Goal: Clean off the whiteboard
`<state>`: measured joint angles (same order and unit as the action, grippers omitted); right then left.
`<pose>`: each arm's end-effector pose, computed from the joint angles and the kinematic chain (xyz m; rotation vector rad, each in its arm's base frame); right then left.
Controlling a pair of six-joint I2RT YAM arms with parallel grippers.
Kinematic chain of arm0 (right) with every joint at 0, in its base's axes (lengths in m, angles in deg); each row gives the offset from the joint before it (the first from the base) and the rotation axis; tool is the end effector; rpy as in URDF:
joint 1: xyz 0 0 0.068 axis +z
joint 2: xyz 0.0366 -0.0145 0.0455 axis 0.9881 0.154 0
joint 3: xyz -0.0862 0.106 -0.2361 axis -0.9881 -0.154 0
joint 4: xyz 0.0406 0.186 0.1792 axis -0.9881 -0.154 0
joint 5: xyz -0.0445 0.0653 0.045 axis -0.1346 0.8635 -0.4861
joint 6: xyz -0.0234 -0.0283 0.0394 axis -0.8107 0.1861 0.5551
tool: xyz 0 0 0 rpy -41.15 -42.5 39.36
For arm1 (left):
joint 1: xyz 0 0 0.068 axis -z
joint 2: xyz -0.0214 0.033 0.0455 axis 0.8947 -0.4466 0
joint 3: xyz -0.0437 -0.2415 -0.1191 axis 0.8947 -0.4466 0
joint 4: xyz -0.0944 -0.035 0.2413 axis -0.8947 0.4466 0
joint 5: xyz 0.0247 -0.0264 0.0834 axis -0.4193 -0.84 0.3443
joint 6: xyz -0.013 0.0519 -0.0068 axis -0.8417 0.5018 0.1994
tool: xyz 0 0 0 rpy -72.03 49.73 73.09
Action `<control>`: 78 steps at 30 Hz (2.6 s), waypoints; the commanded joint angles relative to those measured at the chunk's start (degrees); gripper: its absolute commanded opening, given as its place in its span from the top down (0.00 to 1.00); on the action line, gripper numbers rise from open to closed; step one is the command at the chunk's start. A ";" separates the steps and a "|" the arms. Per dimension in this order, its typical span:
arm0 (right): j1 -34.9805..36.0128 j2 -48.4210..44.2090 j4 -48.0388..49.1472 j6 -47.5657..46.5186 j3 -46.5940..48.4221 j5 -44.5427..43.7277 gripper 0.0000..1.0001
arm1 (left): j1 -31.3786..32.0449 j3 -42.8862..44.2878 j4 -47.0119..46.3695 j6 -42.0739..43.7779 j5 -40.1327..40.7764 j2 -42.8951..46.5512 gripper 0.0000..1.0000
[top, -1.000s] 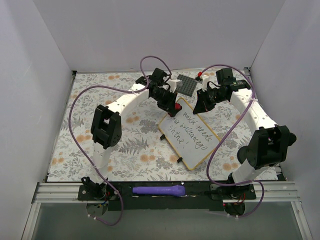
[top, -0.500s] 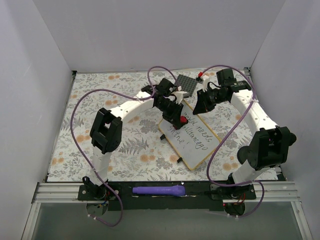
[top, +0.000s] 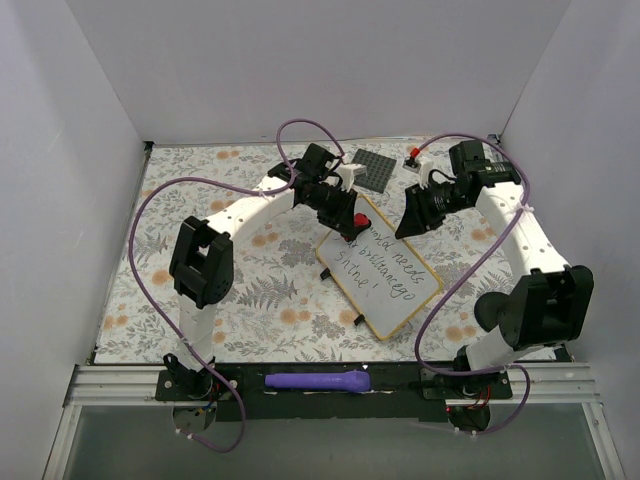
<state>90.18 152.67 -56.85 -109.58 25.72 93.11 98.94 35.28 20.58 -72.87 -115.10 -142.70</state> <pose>0.3016 0.0723 0.3210 -0.8291 2.3623 0.9150 0.3470 -0.2737 0.2620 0.1044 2.8567 -1.2589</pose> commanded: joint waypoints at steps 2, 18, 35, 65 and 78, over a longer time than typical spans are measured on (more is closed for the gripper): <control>-1.83 -5.20 -4.10 -3.89 -4.59 1.67 0.62 | 0.75 0.77 -1.97 -0.50 0.01 3.55 1.00; -2.18 -4.94 -1.03 -0.91 -8.56 2.54 0.74 | 3.90 -0.46 -2.86 0.20 0.45 3.11 1.00; -2.09 -6.17 0.91 0.50 -10.40 3.51 0.99 | 1.20 -0.47 -3.82 -1.82 5.80 3.47 1.00; -2.18 -8.99 2.05 1.20 -13.74 4.04 0.99 | 3.19 -0.37 -1.27 1.34 3.52 0.03 1.00; -2.18 -10.04 2.05 1.20 -14.44 4.04 0.99 | 3.93 -3.28 -3.47 -1.46 1.50 2.32 1.00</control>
<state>86.88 144.60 -52.34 -106.65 12.65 93.81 109.36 31.50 19.86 -72.74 -114.75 -141.89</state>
